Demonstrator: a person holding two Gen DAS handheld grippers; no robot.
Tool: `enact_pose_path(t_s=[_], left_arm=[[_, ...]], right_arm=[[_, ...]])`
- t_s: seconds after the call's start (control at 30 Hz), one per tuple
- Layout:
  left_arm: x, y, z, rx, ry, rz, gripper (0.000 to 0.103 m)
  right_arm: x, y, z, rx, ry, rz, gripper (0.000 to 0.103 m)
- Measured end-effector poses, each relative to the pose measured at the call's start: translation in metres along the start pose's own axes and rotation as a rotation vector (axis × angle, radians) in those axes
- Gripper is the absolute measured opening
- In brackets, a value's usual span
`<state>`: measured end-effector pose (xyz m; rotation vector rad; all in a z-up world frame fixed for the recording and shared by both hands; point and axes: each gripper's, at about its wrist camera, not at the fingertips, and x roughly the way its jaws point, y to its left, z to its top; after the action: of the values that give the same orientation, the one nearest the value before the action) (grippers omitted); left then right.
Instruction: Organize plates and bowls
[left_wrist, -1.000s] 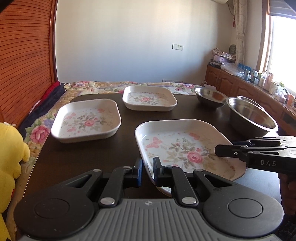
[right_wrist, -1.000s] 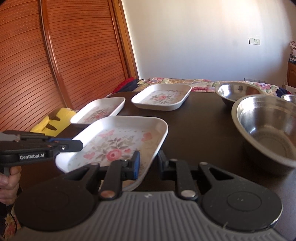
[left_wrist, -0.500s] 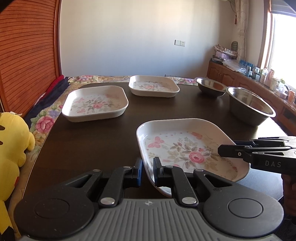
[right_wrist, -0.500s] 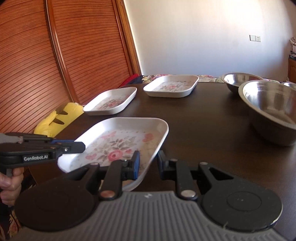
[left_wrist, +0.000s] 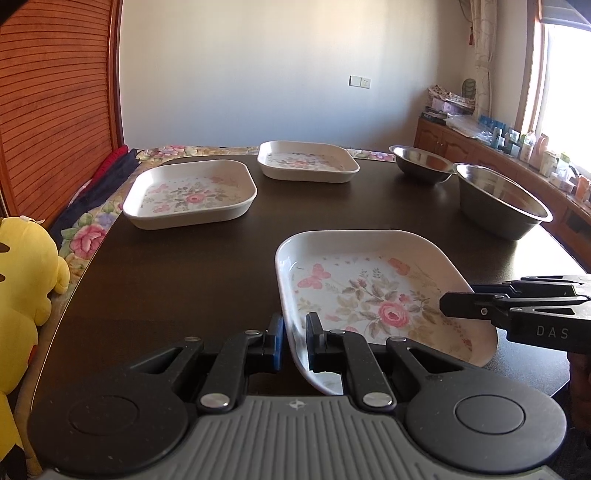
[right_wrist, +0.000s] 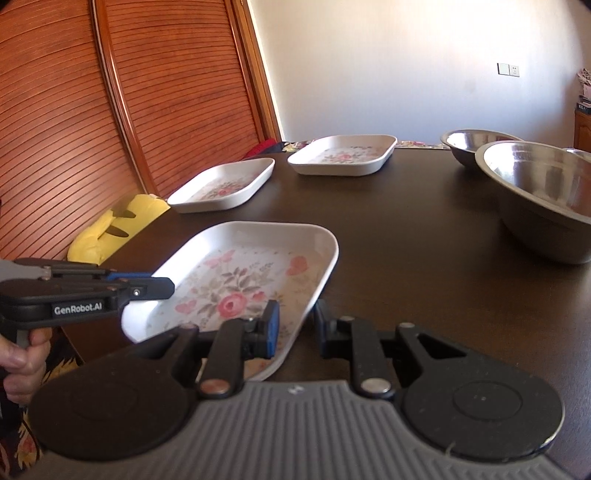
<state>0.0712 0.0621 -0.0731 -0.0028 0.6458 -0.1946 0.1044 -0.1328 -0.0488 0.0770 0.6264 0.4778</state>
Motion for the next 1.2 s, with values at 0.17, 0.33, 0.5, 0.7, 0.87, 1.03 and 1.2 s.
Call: enact_pose_path(t_s=[0.17,0.33,0.5,0.7,0.87,1.03,1.2], left_arm=[[0.001,0.001,-0.001,-0.003,0.002,-0.001,0.013],[0.001,0.002,0.0,-0.015,0.001,-0.007,0.013],[-0.001,0.004,0.001,-0.027,-0.009,-0.002,0.02],[-0.01,0.01,0.01,-0.041,-0.042,-0.005,0.036],[-0.01,0.019,0.023,-0.041,-0.067,-0.002,0.049],[-0.004,0.035,0.037,-0.027,-0.076,0.02,0.054],[0.004,0.055,0.051,-0.014,-0.084,0.043,0.066]], right_arm=[[-0.001,0.002,-0.003,-0.006,-0.005,-0.006,0.022],[-0.001,-0.001,-0.002,-0.006,-0.009,-0.002,0.023],[-0.003,-0.005,-0.001,0.01,-0.014,-0.001,0.023],[-0.014,-0.012,0.006,0.021,-0.044,-0.007,0.03],[-0.02,-0.018,0.022,0.005,-0.072,-0.01,0.037],[-0.012,-0.015,0.047,-0.047,-0.079,-0.004,0.038],[0.003,-0.007,0.071,-0.087,-0.077,0.029,0.046]])
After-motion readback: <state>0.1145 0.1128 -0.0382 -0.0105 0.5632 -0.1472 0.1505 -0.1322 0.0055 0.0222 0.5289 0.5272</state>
